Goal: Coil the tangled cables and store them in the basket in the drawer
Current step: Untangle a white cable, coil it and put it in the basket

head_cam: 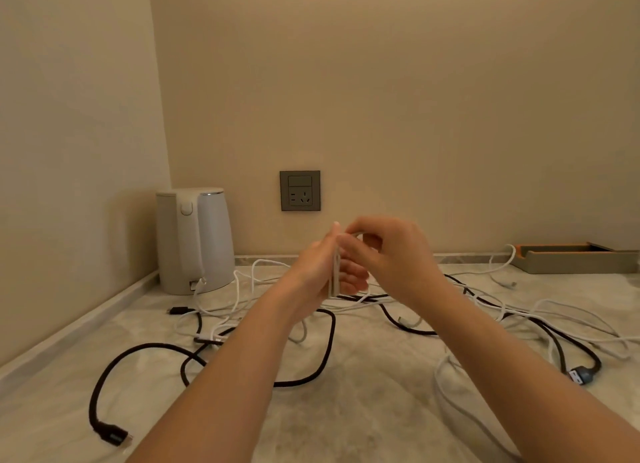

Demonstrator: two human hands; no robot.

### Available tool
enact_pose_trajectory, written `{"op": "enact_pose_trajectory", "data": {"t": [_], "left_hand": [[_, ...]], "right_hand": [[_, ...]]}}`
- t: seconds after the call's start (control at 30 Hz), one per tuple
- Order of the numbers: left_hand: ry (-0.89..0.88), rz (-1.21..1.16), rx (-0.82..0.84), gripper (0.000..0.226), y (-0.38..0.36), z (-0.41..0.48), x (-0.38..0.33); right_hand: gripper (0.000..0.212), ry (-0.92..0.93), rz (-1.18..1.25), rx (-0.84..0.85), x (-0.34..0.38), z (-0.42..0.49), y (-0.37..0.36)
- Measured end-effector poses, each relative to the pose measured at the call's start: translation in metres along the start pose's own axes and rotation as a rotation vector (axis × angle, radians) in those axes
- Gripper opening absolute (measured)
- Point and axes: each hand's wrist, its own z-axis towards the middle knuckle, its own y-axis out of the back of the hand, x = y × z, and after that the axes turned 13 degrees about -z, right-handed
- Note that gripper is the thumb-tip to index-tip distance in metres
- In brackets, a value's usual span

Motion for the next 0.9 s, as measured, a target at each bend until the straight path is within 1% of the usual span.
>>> {"op": "enact_pose_trajectory", "data": {"t": [0.1,0.2,0.27,0.33,0.37,0.43,0.5,0.57,0.63,0.7,0.8,0.83,0.9], "left_hand": [[0.102,-0.100,0.175,0.074,-0.006,0.001,0.002],[0.175,-0.129,0.239,0.083,-0.004,0.003,0.003],[0.224,-0.146,0.260,0.083,0.000,0.004,0.003],[0.259,-0.165,0.298,0.079,0.003,0.004,0.003],[0.264,-0.168,0.330,0.074,0.005,0.003,0.004],[0.249,-0.155,0.408,0.057,0.008,0.002,0.006],[0.232,-0.145,0.458,0.047,0.013,0.001,0.007],[0.213,-0.206,0.452,0.046,0.018,0.001,0.005],[0.185,-0.321,0.442,0.048,0.023,0.004,0.001],[0.160,-0.412,0.424,0.050,0.027,0.007,-0.001],[0.114,-0.477,0.372,0.049,0.030,0.009,-0.002],[0.102,-0.490,0.357,0.049,0.030,0.009,-0.002],[0.100,-0.507,0.334,0.050,0.032,0.009,-0.004]], "right_hand": [[0.018,-0.133,0.182,0.094,-0.014,0.004,0.001],[0.021,-0.221,0.386,0.202,-0.020,0.003,0.000],[0.020,-0.225,0.464,0.239,-0.023,0.002,-0.004],[0.019,-0.234,0.467,0.273,-0.027,0.003,-0.007],[0.021,-0.255,0.464,0.311,-0.030,0.003,-0.007],[0.023,-0.317,0.514,0.439,-0.038,0.004,-0.003],[0.026,-0.369,0.586,0.601,-0.047,0.002,0.004],[0.033,-0.410,0.655,0.715,-0.055,-0.001,0.009],[0.036,-0.452,0.683,0.743,-0.064,-0.003,0.013],[0.039,-0.482,0.676,0.729,-0.071,-0.005,0.015],[0.033,-0.509,0.718,0.706,-0.076,-0.005,0.015],[0.029,-0.524,0.782,0.708,-0.075,-0.004,0.015],[0.024,-0.533,0.925,0.764,-0.069,-0.002,0.018]]}}
